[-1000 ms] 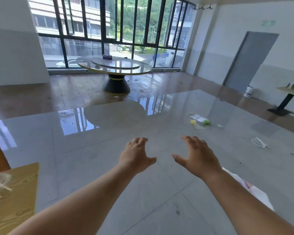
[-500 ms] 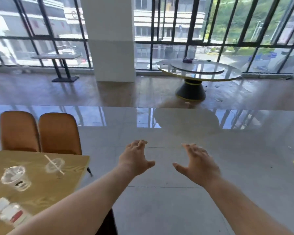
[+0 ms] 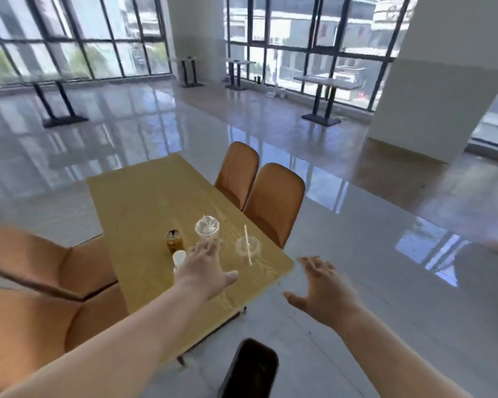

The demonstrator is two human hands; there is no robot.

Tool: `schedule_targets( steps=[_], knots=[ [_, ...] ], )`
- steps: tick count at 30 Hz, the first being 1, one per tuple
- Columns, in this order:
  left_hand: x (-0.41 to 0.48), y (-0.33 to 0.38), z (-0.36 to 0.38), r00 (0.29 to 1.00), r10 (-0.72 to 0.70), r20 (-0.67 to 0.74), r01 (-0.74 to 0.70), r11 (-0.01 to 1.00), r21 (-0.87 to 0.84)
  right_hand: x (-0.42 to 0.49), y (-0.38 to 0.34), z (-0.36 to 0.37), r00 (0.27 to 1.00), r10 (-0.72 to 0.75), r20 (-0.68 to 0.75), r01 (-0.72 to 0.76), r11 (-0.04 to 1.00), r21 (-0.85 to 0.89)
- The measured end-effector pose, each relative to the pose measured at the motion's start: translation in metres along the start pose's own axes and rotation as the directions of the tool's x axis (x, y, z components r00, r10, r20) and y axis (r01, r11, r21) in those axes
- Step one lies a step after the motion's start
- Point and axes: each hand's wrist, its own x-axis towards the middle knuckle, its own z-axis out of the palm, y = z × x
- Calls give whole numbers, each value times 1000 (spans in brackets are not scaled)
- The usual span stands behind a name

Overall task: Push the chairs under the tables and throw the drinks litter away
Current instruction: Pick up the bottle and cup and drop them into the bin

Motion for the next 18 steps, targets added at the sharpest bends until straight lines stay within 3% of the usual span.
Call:
schedule_targets(
  steps=[8,18],
  knots=[
    [73,-102,25,954,-296,-44,289,948,-132,141,-36,36,970,-177,165,196,975,-109],
    [116,-120,105,849,-526,-42,477,800,-364,274,6,106,931,-237,277,252,968,-18]
  ],
)
